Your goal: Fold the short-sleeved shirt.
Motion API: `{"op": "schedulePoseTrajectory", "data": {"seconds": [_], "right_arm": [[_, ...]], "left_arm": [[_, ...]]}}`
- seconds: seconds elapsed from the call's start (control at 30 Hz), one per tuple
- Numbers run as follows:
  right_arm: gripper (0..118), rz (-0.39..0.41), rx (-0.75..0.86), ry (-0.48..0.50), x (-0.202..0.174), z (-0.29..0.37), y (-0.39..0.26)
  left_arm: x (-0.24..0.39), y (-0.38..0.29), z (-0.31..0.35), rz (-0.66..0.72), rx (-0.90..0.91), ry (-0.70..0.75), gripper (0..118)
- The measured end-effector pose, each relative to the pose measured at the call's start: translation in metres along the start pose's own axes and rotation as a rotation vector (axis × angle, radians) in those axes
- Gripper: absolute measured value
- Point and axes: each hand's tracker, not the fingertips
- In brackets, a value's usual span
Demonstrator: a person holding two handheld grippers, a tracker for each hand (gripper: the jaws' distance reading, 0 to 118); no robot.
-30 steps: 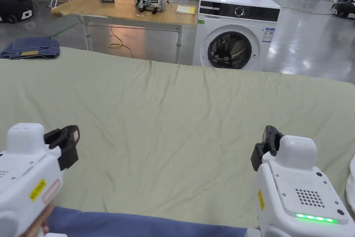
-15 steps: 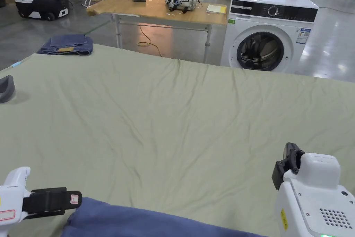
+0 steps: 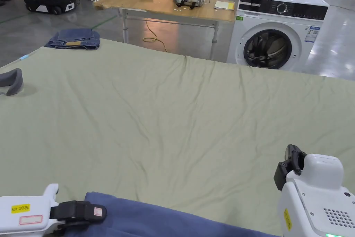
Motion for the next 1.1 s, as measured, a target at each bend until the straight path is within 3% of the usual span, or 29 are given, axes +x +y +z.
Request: {"op": "schedulePoseTrajectory", "data": {"seconds": [0.07, 0.17, 0.23, 0.67, 0.87, 1.03, 1.1], "right_arm": [[0, -0.003, 0.003, -0.008, 0.002, 0.000, -0.001], [0, -0.012, -0.002, -0.015, 0.008, 0.000, -0.001], [0, -0.011, -0.006, -0.023, 0.013, 0.001, -0.002], [0, 0.012, -0.021, -0.064, 0.038, 0.006, 0.000], [0, 0.015, -0.017, -0.068, 0.040, 0.008, 0.003], [0, -0.022, -0.028, -0.042, 0.040, 0.008, 0.003], [0, -0.023, -0.034, -0.035, 0.039, 0.007, 0.002]], "left_arm": [[0.000, -0.004, -0.012, -0.002, -0.010, 0.022, 9], [-0.007, -0.003, -0.008, -0.037, 0.038, 0.058, 4], [0.005, -0.008, -0.007, -0.112, 0.065, 0.140, 4], [0.063, 0.001, 0.048, -0.131, 0.159, 0.182, 4], [0.087, 0.007, 0.078, -0.132, 0.177, 0.286, 4], [0.137, -0.009, 0.060, -0.139, 0.141, 0.193, 4], [0.124, 0.002, 0.055, -0.147, 0.108, 0.122, 4]]}}
